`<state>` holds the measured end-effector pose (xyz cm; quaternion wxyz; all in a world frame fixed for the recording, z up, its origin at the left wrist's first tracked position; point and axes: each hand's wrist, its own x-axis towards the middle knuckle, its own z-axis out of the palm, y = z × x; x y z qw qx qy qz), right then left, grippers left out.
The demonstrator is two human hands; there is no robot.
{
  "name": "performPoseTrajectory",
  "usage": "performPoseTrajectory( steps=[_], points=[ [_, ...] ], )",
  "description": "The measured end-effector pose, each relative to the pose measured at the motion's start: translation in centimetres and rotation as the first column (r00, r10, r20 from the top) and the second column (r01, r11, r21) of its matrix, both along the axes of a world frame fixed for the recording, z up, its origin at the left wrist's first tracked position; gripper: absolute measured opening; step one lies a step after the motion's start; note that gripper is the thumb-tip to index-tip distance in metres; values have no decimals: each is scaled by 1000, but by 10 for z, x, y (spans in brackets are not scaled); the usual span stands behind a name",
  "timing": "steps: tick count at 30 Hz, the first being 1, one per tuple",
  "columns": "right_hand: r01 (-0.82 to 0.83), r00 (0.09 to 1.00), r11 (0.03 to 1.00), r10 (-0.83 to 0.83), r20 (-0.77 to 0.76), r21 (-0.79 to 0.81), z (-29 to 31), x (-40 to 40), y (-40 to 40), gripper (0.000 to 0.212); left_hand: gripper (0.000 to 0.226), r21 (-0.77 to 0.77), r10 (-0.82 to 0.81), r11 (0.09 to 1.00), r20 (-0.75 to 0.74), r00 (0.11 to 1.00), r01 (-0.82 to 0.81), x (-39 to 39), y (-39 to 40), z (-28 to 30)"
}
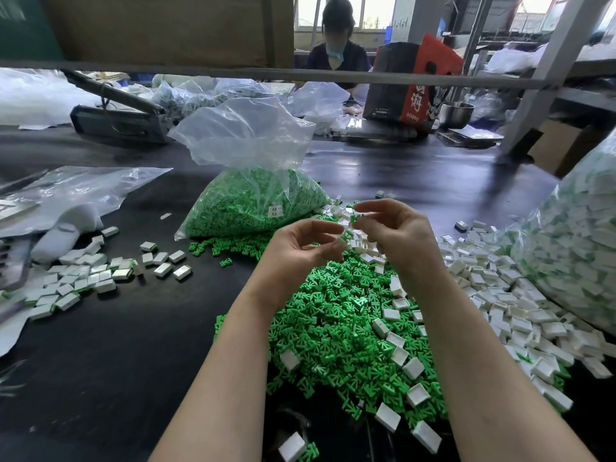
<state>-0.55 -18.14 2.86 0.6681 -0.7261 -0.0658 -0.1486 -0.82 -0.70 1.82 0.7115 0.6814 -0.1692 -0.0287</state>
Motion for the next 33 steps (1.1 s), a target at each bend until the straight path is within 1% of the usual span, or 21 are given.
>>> performPoseTrajectory(
  steps=[3, 6, 10, 12, 13, 15, 17, 20, 21, 23, 25, 27, 33],
  points=[
    [-28, 999, 1000, 28, -21, 2, 1, 0, -1, 16, 25, -40, 52, 998, -5, 999, -53, -1, 2, 3],
    [-91, 995, 995, 93, -48, 31, 1, -1, -1, 10, 24, -34, 74, 997, -18, 997, -74, -2, 3, 4],
    [-114, 992, 993, 115, -57, 22, 3, -2, 0, 4, 20, -12, 107, 994, -28, 994, -107, -2, 5, 4],
    [-118, 987, 993, 118, -112, 9, 3, -2, 1, 2, 18, -4, 116, 993, -24, 993, -116, -2, 6, 3],
    [-123, 982, 992, 119, -150, -23, 3, -2, 2, 2, 18, -1, 121, 993, -20, 992, -121, -1, 7, 3],
    [-141, 968, 984, 115, -223, -105, 2, -2, 2, 9, 16, 7, 129, 992, -10, 992, -129, -1, 8, 2],
    [-153, 951, 983, 118, -285, -105, 3, -3, 4, 24, 13, 3, 137, 991, -1, 991, -137, 0, 7, 2],
    [-233, 894, 973, 212, -396, -5, 4, -2, 8, 51, 11, -1, 160, 987, 19, 987, -160, 1, 5, 2],
    [-266, 867, 963, 258, -426, 42, 5, -3, 10, 56, 11, 23, 169, 985, 26, 985, -170, 2, 5, 2],
    [-310, 829, 943, 331, -450, 122, 4, -2, 14, 59, 11, 73, 182, 980, 47, 982, -185, 2, 5, 1],
    [-346, 814, 925, 378, -440, 154, 4, -2, 17, 56, 11, 92, 181, 978, 61, 982, -186, 1, 4, 1],
    [-374, 802, 905, 426, -419, 204, 4, -3, 19, 47, 11, 94, 170, 980, 69, 983, -176, 1, 4, 0],
    [-373, 724, 798, 569, -389, 473, 3, -6, 21, 28, 11, 83, 99, 991, 74, 992, -105, 3, 4, 2]
  ],
)
